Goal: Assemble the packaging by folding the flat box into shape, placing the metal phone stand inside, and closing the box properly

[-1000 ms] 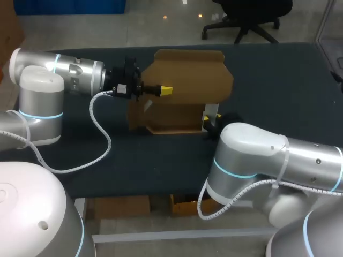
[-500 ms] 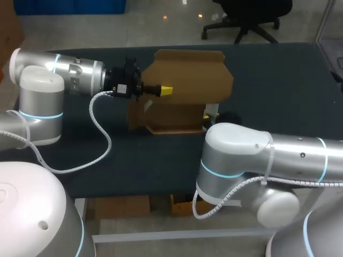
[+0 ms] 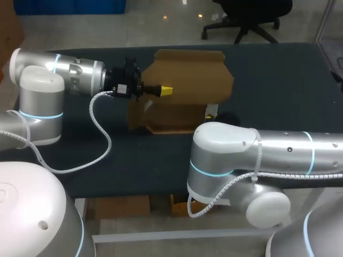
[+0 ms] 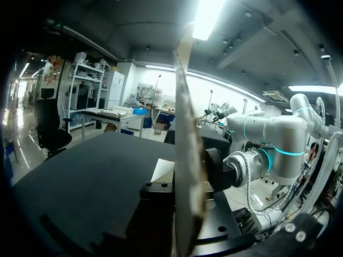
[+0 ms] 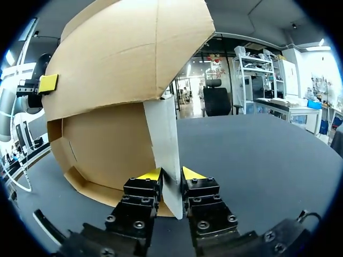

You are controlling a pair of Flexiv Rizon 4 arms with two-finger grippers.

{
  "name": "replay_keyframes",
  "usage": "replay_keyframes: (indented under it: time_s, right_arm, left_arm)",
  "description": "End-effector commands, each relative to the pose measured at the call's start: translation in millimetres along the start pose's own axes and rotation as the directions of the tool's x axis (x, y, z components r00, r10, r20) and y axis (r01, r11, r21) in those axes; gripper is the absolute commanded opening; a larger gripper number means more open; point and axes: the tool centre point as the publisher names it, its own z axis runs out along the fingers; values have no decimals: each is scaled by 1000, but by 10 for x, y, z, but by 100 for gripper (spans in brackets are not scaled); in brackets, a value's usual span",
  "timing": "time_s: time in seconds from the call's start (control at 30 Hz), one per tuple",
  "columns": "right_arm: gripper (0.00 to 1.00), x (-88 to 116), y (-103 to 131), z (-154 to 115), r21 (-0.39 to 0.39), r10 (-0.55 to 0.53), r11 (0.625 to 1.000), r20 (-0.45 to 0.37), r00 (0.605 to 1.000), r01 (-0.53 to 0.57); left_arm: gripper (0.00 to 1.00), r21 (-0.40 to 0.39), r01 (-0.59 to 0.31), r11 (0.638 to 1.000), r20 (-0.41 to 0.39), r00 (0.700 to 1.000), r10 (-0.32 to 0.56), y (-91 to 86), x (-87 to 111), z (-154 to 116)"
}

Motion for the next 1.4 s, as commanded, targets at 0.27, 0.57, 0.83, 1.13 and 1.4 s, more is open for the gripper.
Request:
replay_keyframes:
  time_s: [0.27, 0.57, 0.83, 1.13, 1.4]
  right_arm:
    - [15, 37, -22, 33, 16, 5, 1000, 151, 989, -7]
    - [14, 20, -35, 44, 31, -3, 1000, 169, 986, -2]
    - [8, 18, -28, 46, 38, -14, 999, 171, 985, 7]
    - [15, 5, 12, 33, 52, -26, 998, 167, 986, 17]
    - [12, -23, 13, 34, 67, -21, 998, 159, 987, 11]
  left_arm:
    - [0, 1, -1, 1000, 2, 1000, 1, 25, 2, 6]
    - [0, 1, -1, 1000, 2, 1000, 1, 25, 2, 6]
    - [0, 1, -1, 1000, 2, 1000, 1, 25, 2, 6]
    - [0, 1, -1, 1000, 2, 1000, 1, 25, 2, 6]
    - [0, 1, -1, 1000, 2, 1000, 1, 25, 2, 6]
